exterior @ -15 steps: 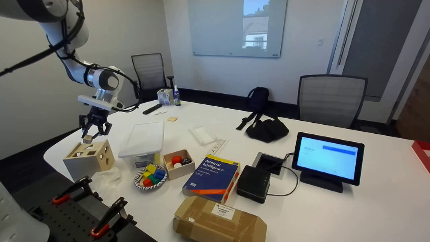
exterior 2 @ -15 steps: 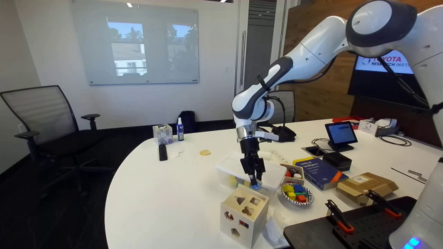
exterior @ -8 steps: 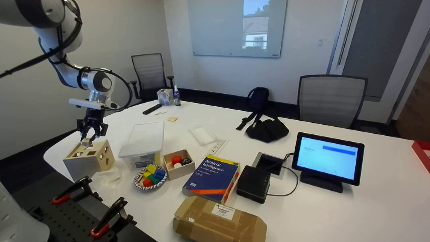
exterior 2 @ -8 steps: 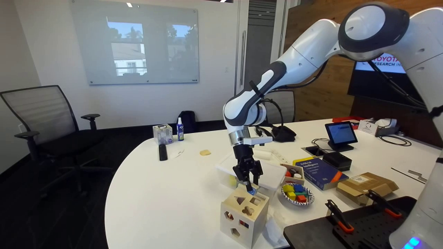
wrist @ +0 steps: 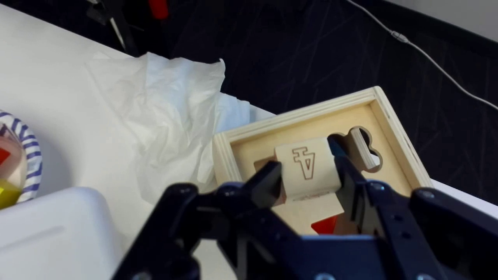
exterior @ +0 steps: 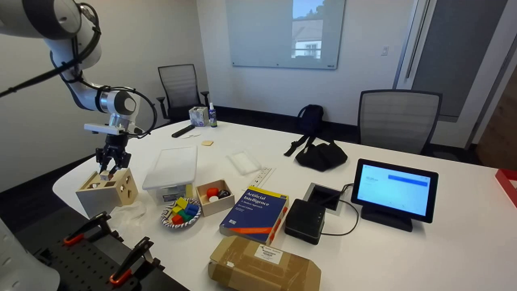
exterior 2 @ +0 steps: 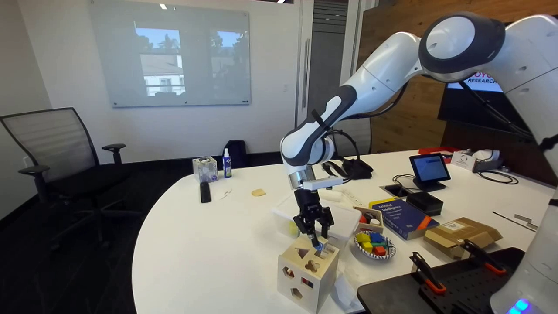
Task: Put a cube in the box
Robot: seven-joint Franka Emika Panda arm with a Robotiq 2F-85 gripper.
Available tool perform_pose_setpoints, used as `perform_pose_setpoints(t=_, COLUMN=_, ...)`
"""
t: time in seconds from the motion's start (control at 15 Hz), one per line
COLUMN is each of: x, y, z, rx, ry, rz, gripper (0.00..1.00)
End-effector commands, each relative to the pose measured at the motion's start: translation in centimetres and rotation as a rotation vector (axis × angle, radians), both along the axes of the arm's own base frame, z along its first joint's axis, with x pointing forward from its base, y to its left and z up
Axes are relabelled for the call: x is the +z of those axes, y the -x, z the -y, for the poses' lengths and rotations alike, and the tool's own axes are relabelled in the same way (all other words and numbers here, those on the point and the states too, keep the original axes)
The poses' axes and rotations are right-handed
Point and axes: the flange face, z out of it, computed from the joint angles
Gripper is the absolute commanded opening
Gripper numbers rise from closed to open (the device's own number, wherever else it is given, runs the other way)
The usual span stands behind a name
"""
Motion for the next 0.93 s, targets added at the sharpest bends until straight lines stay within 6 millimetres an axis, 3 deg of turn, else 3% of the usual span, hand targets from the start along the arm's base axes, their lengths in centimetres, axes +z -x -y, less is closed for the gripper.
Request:
perform_pose_setpoints(t=0.0, x=-0.3, y=-0.2, z=-0.2, rx=-0.001, ry=0.041, rz=0.001, gripper=0.16)
perform_pose_setpoints(t=0.87, x=-1.9, y=0.4, z=-0.2, rx=-0.001, ry=0.09, rz=-0.029, gripper=0.16)
